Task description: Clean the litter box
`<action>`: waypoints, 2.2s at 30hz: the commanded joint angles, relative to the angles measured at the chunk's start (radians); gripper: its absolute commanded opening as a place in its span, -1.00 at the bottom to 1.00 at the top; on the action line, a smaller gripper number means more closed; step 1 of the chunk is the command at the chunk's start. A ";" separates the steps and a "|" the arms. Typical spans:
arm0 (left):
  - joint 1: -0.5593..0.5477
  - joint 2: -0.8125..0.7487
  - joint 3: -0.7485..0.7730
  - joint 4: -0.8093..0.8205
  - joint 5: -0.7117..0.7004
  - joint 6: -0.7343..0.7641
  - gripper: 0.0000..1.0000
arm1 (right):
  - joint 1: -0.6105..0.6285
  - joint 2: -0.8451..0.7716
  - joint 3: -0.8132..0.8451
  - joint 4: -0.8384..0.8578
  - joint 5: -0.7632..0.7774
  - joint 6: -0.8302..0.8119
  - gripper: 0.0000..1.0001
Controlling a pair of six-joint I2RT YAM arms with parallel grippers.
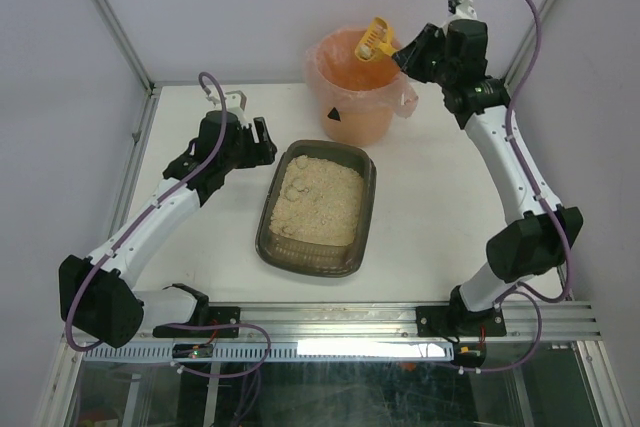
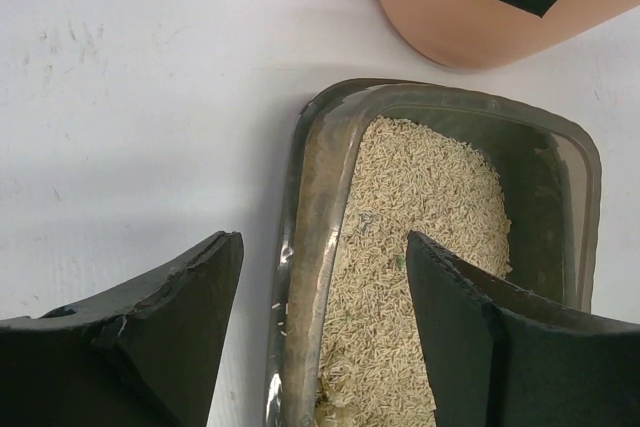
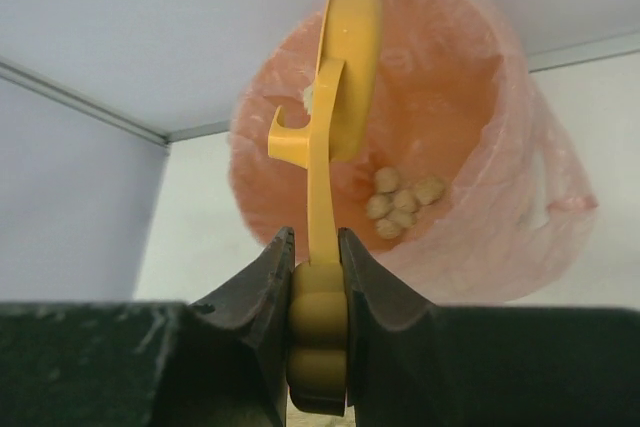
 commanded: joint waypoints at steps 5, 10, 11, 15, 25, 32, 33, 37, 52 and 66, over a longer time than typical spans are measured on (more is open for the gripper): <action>0.021 0.004 0.019 0.016 0.035 0.010 0.35 | 0.222 0.066 0.220 -0.173 0.426 -0.564 -1.00; 0.025 0.014 0.022 0.017 0.043 0.012 0.32 | 0.282 0.062 0.226 -0.133 0.524 -0.669 -1.00; 0.024 0.016 0.022 0.017 0.045 0.012 0.32 | 0.290 0.051 0.218 -0.122 0.530 -0.676 -1.00; 0.026 0.029 0.023 0.018 0.055 0.012 0.29 | 0.309 -0.043 0.148 -0.054 0.517 -0.654 -1.00; 0.026 0.090 0.031 0.018 0.108 0.015 0.15 | 0.317 -0.365 -0.055 -0.085 0.094 -0.339 -1.00; 0.026 0.117 0.032 0.018 0.124 0.010 0.08 | 0.333 -0.387 -0.191 -0.292 -0.052 -0.109 -1.00; 0.025 0.118 0.031 0.019 0.124 0.010 0.06 | 0.336 -0.391 -0.209 -0.326 -0.038 -0.095 -1.00; 0.024 0.125 0.031 0.019 0.127 0.009 0.03 | 0.339 -0.381 -0.214 -0.439 -0.004 -0.065 -1.00; 0.010 0.153 0.028 0.019 0.131 0.010 -0.01 | 0.348 -0.305 -0.421 -0.336 -0.053 0.188 -1.00; -0.033 0.179 0.024 0.018 0.106 0.013 -0.03 | 0.346 -0.099 -0.364 -0.377 -0.066 0.301 -1.00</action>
